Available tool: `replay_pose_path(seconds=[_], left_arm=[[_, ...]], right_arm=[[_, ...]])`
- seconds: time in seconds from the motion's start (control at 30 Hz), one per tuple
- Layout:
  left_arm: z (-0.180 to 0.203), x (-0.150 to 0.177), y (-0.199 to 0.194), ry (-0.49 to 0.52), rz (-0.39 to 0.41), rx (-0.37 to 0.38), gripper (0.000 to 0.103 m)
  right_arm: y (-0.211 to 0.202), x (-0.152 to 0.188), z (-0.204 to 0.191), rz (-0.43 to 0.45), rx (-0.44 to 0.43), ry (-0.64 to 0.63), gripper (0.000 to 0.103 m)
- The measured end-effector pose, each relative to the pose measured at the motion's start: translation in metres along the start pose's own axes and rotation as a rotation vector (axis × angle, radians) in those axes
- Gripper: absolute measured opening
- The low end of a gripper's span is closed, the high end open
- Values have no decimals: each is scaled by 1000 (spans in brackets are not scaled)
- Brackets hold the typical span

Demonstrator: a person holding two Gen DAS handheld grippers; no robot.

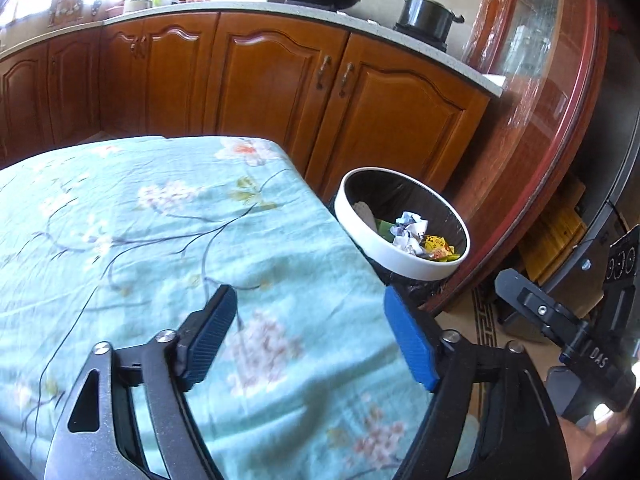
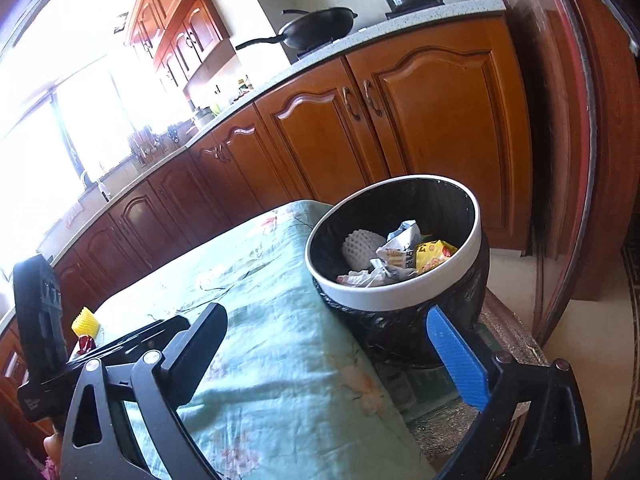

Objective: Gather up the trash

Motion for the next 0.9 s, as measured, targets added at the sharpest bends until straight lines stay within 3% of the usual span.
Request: replay_pose_path(seconds=[0.17,0.23,0.33,0.47,0.63,0.9], left_arm=[[-8,18,-31,13,94,-27,85],[-9,23,-46,29,144,-32,91],[-6,28,-74,63,260,-65,103],[-3,36,-100,108,386,-165,103],[-3,46,-104,138,400,-228,103],[-15,62,-100,118,373,-261,103]], right_arm=[[-9,16,-15,33,54,-36,101],[-19,19,-22,61,72,-62,101],[-41,21,-36,152,106,-121,102],[-72,28,-54,292,126,-198,103],[-68,37,-56,288,106,-180,103],[-63,51,-58,288,123,-212,103]])
Point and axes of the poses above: each gripper's, at about its wrist camera, not at the fingertips, and y roughly the way its jaws point, z to its right, x to its underside, the point moved 4 cm from there along y, roughly the way its jaws point, and after that the axes turned 7 degrees about -z, right-handed, at the moved point
